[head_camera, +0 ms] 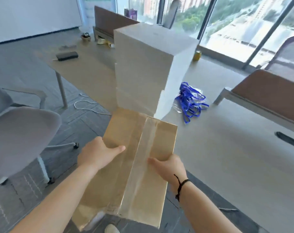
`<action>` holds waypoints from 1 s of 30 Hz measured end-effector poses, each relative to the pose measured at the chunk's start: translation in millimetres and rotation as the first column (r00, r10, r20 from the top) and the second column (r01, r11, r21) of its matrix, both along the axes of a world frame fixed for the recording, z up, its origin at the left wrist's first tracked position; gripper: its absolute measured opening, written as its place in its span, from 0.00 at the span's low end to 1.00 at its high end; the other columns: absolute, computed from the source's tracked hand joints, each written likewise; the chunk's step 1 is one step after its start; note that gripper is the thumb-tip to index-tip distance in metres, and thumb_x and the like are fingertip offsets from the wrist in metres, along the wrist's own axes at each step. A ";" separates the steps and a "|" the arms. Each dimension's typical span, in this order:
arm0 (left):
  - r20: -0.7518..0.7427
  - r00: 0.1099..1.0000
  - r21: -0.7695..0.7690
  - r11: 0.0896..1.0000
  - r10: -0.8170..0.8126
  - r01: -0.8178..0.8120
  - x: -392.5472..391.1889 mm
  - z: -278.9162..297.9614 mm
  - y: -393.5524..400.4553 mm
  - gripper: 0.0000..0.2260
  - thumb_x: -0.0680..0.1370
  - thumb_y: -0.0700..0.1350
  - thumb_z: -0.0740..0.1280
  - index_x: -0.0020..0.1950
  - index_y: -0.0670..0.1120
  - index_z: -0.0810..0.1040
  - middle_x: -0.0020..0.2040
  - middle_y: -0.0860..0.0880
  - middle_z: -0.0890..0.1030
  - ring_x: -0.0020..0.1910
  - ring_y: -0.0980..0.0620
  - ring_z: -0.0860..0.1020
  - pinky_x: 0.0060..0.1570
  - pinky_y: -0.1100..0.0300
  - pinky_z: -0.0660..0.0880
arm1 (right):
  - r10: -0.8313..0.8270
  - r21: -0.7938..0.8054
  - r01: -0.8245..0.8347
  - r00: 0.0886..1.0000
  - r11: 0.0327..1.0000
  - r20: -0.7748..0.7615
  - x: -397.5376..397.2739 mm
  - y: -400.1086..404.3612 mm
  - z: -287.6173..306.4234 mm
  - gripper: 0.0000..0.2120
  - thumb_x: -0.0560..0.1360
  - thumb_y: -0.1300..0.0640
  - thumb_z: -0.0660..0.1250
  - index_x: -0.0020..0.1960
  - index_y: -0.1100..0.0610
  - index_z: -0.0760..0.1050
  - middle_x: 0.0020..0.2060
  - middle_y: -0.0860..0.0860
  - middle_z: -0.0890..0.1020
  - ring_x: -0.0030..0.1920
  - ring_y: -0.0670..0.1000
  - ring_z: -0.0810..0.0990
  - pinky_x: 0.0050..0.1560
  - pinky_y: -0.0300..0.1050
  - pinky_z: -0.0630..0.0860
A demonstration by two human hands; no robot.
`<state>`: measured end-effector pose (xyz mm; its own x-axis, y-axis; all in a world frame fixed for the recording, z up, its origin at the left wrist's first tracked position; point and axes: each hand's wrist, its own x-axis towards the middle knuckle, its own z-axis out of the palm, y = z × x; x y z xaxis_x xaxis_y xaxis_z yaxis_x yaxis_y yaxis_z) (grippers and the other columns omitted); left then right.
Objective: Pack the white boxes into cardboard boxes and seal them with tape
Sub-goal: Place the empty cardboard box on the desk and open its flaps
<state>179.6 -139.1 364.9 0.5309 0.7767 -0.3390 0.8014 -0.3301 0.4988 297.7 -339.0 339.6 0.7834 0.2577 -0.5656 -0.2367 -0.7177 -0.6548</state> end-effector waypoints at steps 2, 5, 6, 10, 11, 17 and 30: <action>0.012 0.998 0.005 0.998 -0.065 0.065 19.1 10.3 -47.2 0.30 0.65 0.72 0.71 0.49 0.48 0.75 0.47 0.51 0.80 0.49 0.47 0.78 0.46 0.53 0.76 | -0.034 -0.005 0.034 0.999 0.999 0.028 9.3 -52.4 11.1 0.34 0.53 0.31 0.69 0.52 0.51 0.80 0.42 0.47 0.86 0.43 0.51 0.85 0.48 0.52 0.84; 0.037 0.984 -0.008 0.985 -0.172 0.172 46.6 20.5 -120.6 0.33 0.61 0.75 0.69 0.49 0.49 0.77 0.45 0.52 0.81 0.48 0.47 0.80 0.50 0.52 0.78 | -0.108 0.003 0.109 0.992 0.994 0.068 20.4 -136.8 28.1 0.27 0.59 0.36 0.71 0.51 0.52 0.81 0.41 0.47 0.87 0.42 0.50 0.86 0.47 0.50 0.85; 0.043 0.980 -0.021 0.980 -0.196 0.197 54.8 21.0 -141.6 0.35 0.59 0.77 0.67 0.49 0.49 0.77 0.45 0.52 0.82 0.48 0.47 0.81 0.50 0.51 0.79 | -0.126 -0.009 0.127 0.989 0.992 0.072 24.0 -160.3 33.6 0.24 0.61 0.38 0.72 0.50 0.53 0.81 0.41 0.47 0.87 0.42 0.49 0.86 0.47 0.48 0.84; 0.062 0.959 -0.038 0.959 -0.278 0.281 81.4 24.6 -227.5 0.31 0.66 0.71 0.72 0.47 0.45 0.74 0.43 0.49 0.79 0.46 0.46 0.79 0.43 0.55 0.76 | -0.225 -0.016 0.228 0.969 0.974 0.100 35.3 -250.6 45.4 0.26 0.61 0.37 0.72 0.52 0.52 0.79 0.42 0.47 0.85 0.43 0.49 0.84 0.44 0.47 0.83; 0.066 0.956 -0.062 0.955 -0.284 0.288 86.5 25.1 -243.4 0.29 0.68 0.69 0.73 0.47 0.44 0.73 0.42 0.49 0.79 0.44 0.48 0.79 0.41 0.55 0.75 | -0.243 -0.043 0.249 0.964 0.968 0.107 38.0 -265.1 46.2 0.29 0.59 0.36 0.72 0.54 0.53 0.78 0.43 0.47 0.84 0.43 0.50 0.84 0.42 0.46 0.82; 0.084 0.900 -0.106 0.894 -0.427 0.434 139.1 10.9 -347.5 0.32 0.64 0.72 0.71 0.50 0.45 0.78 0.43 0.49 0.82 0.44 0.48 0.81 0.48 0.51 0.80 | -0.367 -0.104 0.379 0.922 0.920 0.121 52.5 -380.3 56.0 0.31 0.58 0.34 0.71 0.54 0.53 0.76 0.44 0.48 0.83 0.43 0.50 0.83 0.44 0.46 0.83; -0.055 0.715 -0.124 0.715 -0.697 0.688 334.4 -28.7 -431.6 0.26 0.64 0.69 0.71 0.47 0.48 0.81 0.43 0.52 0.84 0.45 0.48 0.82 0.51 0.53 0.80 | -0.664 -0.038 0.663 0.744 0.748 -0.078 155.7 -452.6 8.0 0.31 0.53 0.36 0.72 0.48 0.56 0.81 0.42 0.52 0.87 0.44 0.55 0.86 0.49 0.54 0.84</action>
